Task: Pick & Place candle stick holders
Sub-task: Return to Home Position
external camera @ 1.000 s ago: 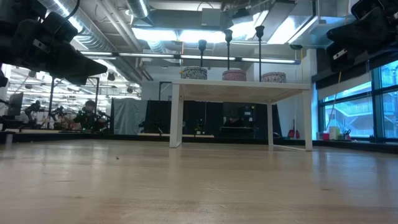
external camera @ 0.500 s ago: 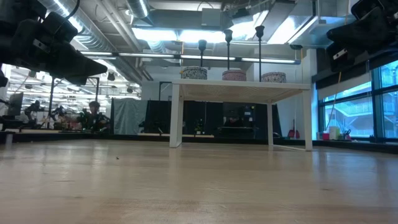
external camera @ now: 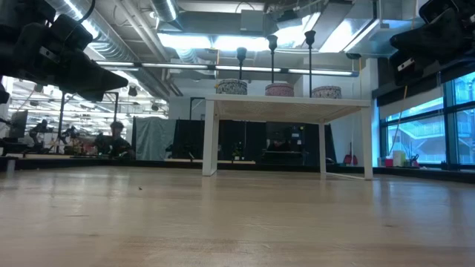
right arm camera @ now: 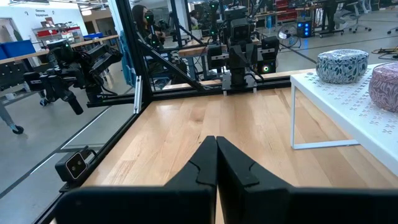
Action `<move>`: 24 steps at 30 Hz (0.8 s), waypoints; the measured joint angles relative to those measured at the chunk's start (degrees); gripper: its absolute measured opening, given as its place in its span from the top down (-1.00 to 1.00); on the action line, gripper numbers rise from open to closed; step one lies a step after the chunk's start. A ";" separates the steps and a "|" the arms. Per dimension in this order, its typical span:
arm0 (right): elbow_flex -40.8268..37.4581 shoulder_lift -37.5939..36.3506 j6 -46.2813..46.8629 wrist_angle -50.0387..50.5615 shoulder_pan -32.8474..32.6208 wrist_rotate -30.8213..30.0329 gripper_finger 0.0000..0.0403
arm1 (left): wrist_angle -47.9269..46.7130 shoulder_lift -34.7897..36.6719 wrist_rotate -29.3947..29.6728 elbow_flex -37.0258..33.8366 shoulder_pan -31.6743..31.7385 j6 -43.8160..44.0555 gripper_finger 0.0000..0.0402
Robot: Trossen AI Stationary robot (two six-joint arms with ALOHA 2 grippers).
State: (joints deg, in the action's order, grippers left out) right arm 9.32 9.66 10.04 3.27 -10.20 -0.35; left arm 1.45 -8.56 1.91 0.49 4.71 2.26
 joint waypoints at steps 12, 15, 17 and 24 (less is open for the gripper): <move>0.00 0.00 0.00 0.00 0.00 -0.01 1.00 | 0.00 0.00 0.00 0.00 0.00 -0.02 0.97; 0.00 -0.01 0.00 0.00 0.00 0.01 1.00 | 0.00 0.00 0.00 0.00 0.00 -0.02 0.96; 0.00 -0.01 0.00 0.00 -0.02 0.01 1.00 | 0.00 0.00 0.00 0.00 0.00 -0.02 0.96; 0.00 0.02 0.00 0.00 -0.02 -0.01 1.00 | -0.01 0.00 0.00 0.00 0.00 -0.02 0.96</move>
State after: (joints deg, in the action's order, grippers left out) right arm 9.32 9.67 10.04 3.27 -10.22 -0.36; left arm 1.44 -8.56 1.91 0.49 4.71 2.24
